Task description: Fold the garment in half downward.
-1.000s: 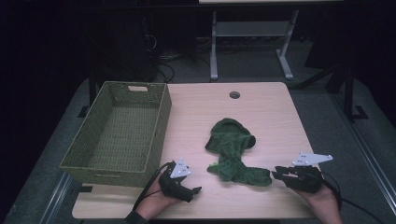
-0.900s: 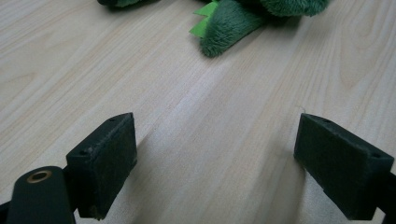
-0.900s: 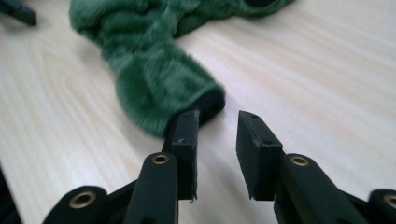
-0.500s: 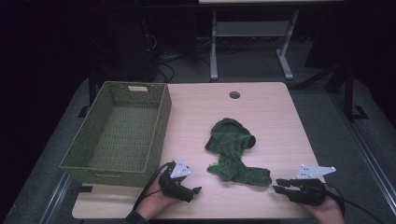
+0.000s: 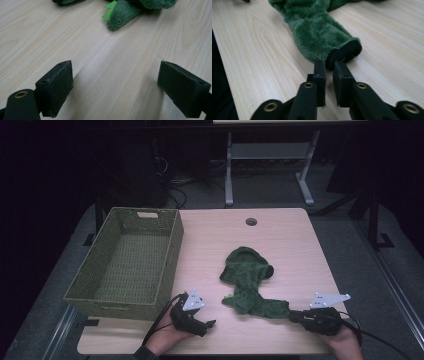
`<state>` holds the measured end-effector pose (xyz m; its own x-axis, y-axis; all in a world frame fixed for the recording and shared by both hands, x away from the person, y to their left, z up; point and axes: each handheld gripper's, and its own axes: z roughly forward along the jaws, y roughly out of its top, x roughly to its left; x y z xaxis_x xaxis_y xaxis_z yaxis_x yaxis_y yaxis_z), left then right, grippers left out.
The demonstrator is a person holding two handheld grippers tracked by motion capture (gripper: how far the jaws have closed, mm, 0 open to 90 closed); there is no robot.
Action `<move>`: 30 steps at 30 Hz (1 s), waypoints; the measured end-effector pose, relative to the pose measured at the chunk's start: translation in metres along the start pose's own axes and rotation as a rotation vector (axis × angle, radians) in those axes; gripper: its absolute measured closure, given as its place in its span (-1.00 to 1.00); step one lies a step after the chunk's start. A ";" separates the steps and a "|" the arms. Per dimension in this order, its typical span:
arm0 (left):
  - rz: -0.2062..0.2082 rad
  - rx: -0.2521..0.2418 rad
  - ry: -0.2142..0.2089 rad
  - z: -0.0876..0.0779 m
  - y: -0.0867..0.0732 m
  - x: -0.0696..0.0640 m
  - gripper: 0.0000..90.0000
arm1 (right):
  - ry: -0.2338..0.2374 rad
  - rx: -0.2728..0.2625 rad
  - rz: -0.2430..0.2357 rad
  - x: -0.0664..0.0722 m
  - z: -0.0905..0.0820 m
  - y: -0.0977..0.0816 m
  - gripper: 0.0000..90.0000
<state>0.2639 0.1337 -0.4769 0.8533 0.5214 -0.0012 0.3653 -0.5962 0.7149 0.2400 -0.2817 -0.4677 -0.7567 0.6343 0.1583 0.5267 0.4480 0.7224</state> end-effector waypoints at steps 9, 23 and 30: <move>0.000 0.000 0.000 0.000 0.000 0.000 -0.72 | -0.052 -0.042 0.009 -0.008 -0.016 -0.003 0.85; 0.004 0.001 0.002 0.001 0.001 0.000 -0.72 | -0.022 -0.130 -0.087 0.005 -0.022 0.032 0.88; 0.004 0.001 0.002 0.001 0.001 0.000 -0.72 | 0.032 -0.153 -0.168 0.016 -0.017 0.057 0.88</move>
<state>0.2649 0.1330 -0.4770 0.8540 0.5202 0.0027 0.3624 -0.5986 0.7143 0.2511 -0.2567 -0.4125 -0.8421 0.5374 0.0466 0.3289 0.4431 0.8339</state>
